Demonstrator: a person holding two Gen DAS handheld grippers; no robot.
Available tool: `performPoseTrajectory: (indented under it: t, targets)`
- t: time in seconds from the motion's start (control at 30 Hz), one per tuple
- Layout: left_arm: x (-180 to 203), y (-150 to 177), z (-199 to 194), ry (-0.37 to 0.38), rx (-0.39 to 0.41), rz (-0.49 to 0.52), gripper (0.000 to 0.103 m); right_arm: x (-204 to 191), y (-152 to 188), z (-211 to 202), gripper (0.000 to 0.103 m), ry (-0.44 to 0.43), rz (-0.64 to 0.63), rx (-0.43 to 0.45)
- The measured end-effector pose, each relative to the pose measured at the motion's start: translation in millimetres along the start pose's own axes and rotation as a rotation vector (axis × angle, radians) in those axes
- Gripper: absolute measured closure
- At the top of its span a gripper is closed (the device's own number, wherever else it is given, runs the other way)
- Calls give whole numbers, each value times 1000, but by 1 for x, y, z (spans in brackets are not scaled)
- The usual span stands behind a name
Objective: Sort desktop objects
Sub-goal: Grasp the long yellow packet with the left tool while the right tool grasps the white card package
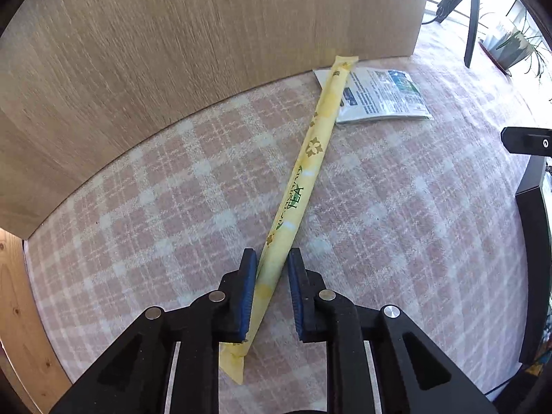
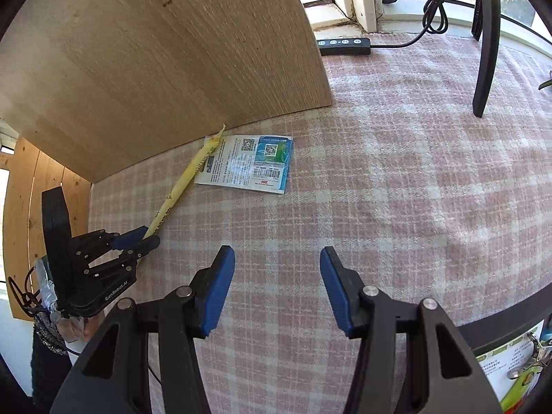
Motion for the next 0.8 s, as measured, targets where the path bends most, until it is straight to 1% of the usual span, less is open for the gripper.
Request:
performPoseTrajectory:
  t: [0.1,0.2,0.27,0.3,0.33,0.4,0.5,0.6,0.73,0.77,0.8]
  targets:
    - [6,25,-6,27,-20,-47,87,0,4,-5,52,-2,-20,0]
    - [16,51,-13,72,-39,-63,86,-4,6,-9,52,5,-74,-9]
    - [15,66,-18,81,-48,-100,77,-7,4,-8,51,37,-129,-11]
    - [12,72,-22,82,-42,-131,68,-10,1,-8,51,49,-155,-8]
    - [10,77,-26,93,-29,-161,65,-12,-2,-7,48,54,-180,-8]
    - [4,85,-39,107,-3,-217,65,-20,-11,-2,44,55,-235,-11]
    - [-10,95,-61,81,41,-282,65,-28,-31,12,43,80,-312,-10]
    - [-63,107,-92,40,74,-347,64,-38,-49,28,43,103,-394,-6]
    - [-94,131,-113,10,97,-419,63,-51,-65,50,43,87,-468,-20]
    - [-98,130,-110,4,98,-438,63,-53,-69,56,43,82,-477,-24]
    - [-107,136,-115,1,99,-452,63,-55,-73,62,43,77,-483,-29]
Point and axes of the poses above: each gripper's, at about its wrist camera, not at the fingertips, and z roughly the way its jaws point, x to its right, y to its underside, the point moved 8 cm from there along z, roughly the way its jaws point, and after that the axes turned 1 degree about x, right-handed, at the moved point
